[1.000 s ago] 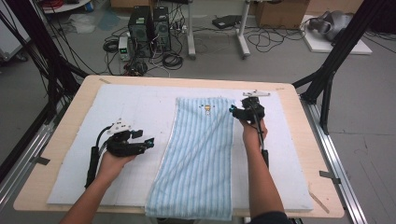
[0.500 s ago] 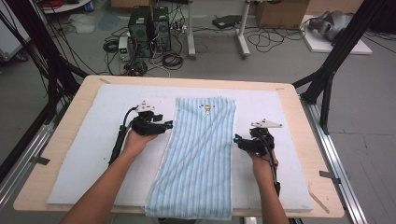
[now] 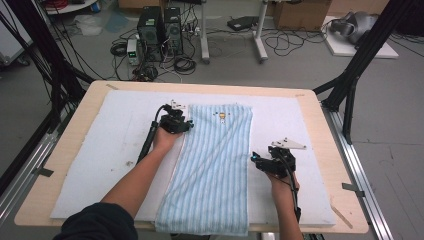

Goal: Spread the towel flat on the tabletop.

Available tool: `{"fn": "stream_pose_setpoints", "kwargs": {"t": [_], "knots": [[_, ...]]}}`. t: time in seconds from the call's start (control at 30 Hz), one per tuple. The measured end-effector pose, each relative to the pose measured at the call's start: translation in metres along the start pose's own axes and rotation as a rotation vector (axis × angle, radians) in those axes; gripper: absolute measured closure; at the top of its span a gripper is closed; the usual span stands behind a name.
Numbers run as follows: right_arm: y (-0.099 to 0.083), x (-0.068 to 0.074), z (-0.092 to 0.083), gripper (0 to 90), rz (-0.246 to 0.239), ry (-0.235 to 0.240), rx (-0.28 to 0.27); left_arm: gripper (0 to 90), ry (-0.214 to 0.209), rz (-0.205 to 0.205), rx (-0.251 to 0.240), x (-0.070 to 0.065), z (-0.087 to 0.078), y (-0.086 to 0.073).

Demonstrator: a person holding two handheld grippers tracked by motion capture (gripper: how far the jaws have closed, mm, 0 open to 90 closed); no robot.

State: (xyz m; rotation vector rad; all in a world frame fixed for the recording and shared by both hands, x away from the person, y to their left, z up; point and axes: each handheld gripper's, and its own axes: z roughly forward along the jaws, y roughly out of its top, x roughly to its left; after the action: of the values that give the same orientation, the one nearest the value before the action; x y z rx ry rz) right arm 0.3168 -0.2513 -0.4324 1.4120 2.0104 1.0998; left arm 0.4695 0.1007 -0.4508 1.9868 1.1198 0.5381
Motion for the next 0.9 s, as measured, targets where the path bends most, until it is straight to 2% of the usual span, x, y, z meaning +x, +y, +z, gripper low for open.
{"fn": "stream_pose_setpoints", "kwargs": {"t": [0.03,0.1,0.13,0.17,0.2,0.27,0.3,0.37,0.6,0.63,0.67,0.7,0.73,0.77,0.83,0.9], "knots": [[0.0,0.0,0.0,32.4,-0.005,0.001,-0.003,64.3,0.004,0.008,-0.003,-0.001,0.001,0.001],[0.001,0.001,0.001,32.4,-0.01,0.004,-0.002,83.8,0.001,0.058,-0.002,-0.004,0.001,0.0],[0.001,0.002,0.002,32.3,-0.015,0.003,0.0,86.8,0.007,0.069,-0.001,-0.006,0.001,0.001],[0.001,0.002,0.002,32.3,-0.011,0.006,0.008,87.3,0.008,0.063,-0.001,-0.005,0.001,0.001],[0.001,0.003,0.004,32.4,-0.014,0.007,0.007,87.5,0.018,0.04,0.0,-0.003,0.0,0.0],[0.002,0.004,0.006,32.3,-0.009,0.009,0.008,87.6,0.033,-0.029,0.0,0.004,-0.001,0.0],[0.003,0.006,0.007,32.3,-0.012,0.012,0.011,87.7,0.036,-0.038,0.001,0.007,-0.002,0.0],[0.003,0.008,0.009,32.4,-0.015,0.017,0.012,87.7,0.057,-0.031,0.009,0.012,-0.004,-0.001],[0.006,0.014,0.021,32.8,-0.026,0.029,0.023,87.6,0.092,-0.084,-0.001,0.036,-0.011,-0.006],[0.007,0.015,0.022,33.8,-0.028,0.032,0.02,87.5,0.084,-0.084,-0.002,0.038,-0.011,-0.008],[0.007,0.016,0.023,35.2,-0.026,0.039,0.025,86.6,0.08,-0.097,-0.008,0.038,-0.011,-0.008],[0.007,0.017,0.024,36.8,-0.031,0.041,0.025,78.7,0.081,-0.113,-0.014,0.039,-0.012,-0.008],[0.007,0.017,0.024,38.2,-0.034,0.041,0.031,61.0,0.081,-0.142,-0.016,0.041,-0.013,-0.009],[0.007,0.017,0.025,40.6,-0.04,0.041,0.028,52.3,0.063,-0.168,-0.021,0.044,-0.016,-0.011],[0.007,0.016,0.025,47.9,-0.029,0.035,0.019,47.9,0.046,-0.177,-0.03,0.046,-0.023,-0.016],[0.009,0.014,0.025,55.6,-0.01,0.003,-0.013,43.7,0.017,-0.179,-0.034,0.047,-0.033,-0.023]]}}
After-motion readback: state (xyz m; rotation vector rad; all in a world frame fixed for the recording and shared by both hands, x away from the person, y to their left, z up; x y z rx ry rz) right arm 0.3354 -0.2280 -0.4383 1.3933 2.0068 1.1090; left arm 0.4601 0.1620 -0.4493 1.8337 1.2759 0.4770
